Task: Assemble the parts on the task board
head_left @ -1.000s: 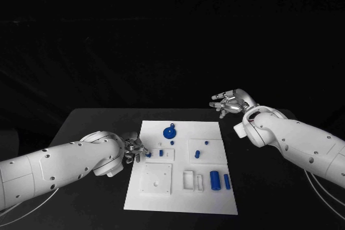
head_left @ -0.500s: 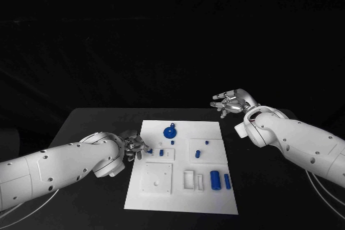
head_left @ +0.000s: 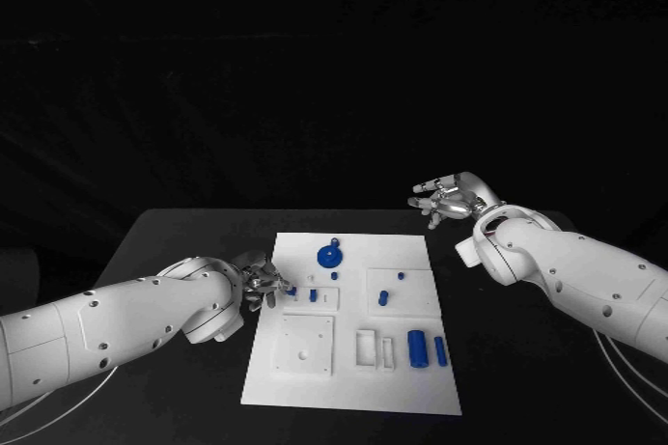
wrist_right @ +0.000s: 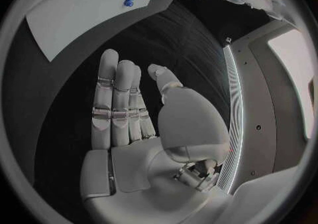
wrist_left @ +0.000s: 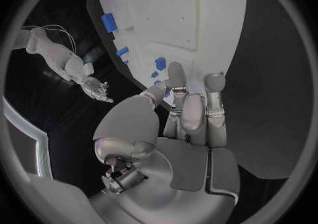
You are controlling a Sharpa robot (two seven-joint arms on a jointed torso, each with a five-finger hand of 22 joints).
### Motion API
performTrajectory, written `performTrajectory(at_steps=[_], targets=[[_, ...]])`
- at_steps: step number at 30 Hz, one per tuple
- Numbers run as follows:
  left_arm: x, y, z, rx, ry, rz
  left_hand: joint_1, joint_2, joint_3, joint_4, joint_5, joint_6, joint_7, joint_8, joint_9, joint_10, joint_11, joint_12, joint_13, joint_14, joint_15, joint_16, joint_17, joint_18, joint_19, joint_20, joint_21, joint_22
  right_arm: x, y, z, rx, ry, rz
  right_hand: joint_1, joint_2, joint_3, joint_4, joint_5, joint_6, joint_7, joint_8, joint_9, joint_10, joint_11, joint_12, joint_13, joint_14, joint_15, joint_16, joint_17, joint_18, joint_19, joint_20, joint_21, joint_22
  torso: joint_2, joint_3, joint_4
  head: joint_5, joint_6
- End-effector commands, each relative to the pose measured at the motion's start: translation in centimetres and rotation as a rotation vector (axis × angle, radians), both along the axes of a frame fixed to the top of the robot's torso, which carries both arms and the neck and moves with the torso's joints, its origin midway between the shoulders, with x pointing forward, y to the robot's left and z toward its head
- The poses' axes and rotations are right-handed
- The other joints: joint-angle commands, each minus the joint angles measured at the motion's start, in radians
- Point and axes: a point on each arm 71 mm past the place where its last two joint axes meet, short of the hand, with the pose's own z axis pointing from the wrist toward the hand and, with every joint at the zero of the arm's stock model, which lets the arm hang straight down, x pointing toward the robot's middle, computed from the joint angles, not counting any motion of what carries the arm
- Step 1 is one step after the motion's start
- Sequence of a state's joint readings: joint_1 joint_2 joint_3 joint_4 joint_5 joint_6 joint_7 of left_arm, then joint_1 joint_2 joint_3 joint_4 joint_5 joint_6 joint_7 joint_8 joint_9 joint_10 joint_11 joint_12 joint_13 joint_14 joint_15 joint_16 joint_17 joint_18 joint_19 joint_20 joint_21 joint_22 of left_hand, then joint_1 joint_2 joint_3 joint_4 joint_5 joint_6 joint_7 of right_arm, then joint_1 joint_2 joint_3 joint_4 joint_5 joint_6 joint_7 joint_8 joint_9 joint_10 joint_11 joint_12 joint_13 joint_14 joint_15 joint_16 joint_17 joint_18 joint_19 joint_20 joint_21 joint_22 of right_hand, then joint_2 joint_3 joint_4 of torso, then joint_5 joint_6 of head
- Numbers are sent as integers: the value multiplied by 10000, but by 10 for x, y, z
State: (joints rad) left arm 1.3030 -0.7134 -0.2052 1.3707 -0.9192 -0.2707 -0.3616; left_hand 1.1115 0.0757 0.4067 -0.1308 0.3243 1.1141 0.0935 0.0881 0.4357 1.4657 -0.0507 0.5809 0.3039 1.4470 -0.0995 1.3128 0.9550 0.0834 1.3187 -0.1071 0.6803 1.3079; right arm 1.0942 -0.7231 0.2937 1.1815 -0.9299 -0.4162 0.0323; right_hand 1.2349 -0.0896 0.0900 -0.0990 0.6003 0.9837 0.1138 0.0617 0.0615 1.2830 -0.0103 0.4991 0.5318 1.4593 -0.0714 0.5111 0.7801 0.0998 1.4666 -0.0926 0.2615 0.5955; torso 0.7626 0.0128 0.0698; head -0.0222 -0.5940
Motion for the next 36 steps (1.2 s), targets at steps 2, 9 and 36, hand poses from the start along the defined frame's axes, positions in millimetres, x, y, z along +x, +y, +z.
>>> performTrajectory(at_steps=[2, 9, 36], targets=[[1, -3, -1, 25, -155, -128, 72, 2, 436, -386, 26, 759, -669, 18, -9, 473, -71, 31, -9, 19, -40, 33, -15, 92, 38, 61, 49, 328, 0, 2, 0, 0, 18, 171, 50, -26, 3, 58, 46, -76, -11, -16, -10, -38, 14, 18, -16, -17, 25, -33, -3, -37, 352, 55, 39, -14, 6, -2, -5, -11, -1], [0, -6, -6, 136, -64, -236, 95, 1, 441, -389, 35, 767, -670, 19, -13, 472, -73, 50, -47, 17, -41, 48, -16, 96, 36, 64, 57, 329, -1, 2, 0, -5, 34, 192, 74, -31, 7, 60, 48, -21, -13, -13, -8, -47, 12, 19, -15, -15, 23, -32, -1, -37, 353, 53, 49, -35, 7, -10, 6, -14, -24], [-1, -6, -14, 433, 232, -356, 95, 1, 441, -389, 35, 767, -670, 19, -13, 472, -73, 50, -47, 17, -41, 48, -16, 96, 36, 64, 57, 329, 0, 1, 0, -20, 66, 195, 74, -31, 7, 60, 48, -21, -13, -13, -8, -47, 12, 19, -15, -15, 23, -32, -1, -37, 353, 53, 49, -35, 8, -9, 3, -37, -62]])
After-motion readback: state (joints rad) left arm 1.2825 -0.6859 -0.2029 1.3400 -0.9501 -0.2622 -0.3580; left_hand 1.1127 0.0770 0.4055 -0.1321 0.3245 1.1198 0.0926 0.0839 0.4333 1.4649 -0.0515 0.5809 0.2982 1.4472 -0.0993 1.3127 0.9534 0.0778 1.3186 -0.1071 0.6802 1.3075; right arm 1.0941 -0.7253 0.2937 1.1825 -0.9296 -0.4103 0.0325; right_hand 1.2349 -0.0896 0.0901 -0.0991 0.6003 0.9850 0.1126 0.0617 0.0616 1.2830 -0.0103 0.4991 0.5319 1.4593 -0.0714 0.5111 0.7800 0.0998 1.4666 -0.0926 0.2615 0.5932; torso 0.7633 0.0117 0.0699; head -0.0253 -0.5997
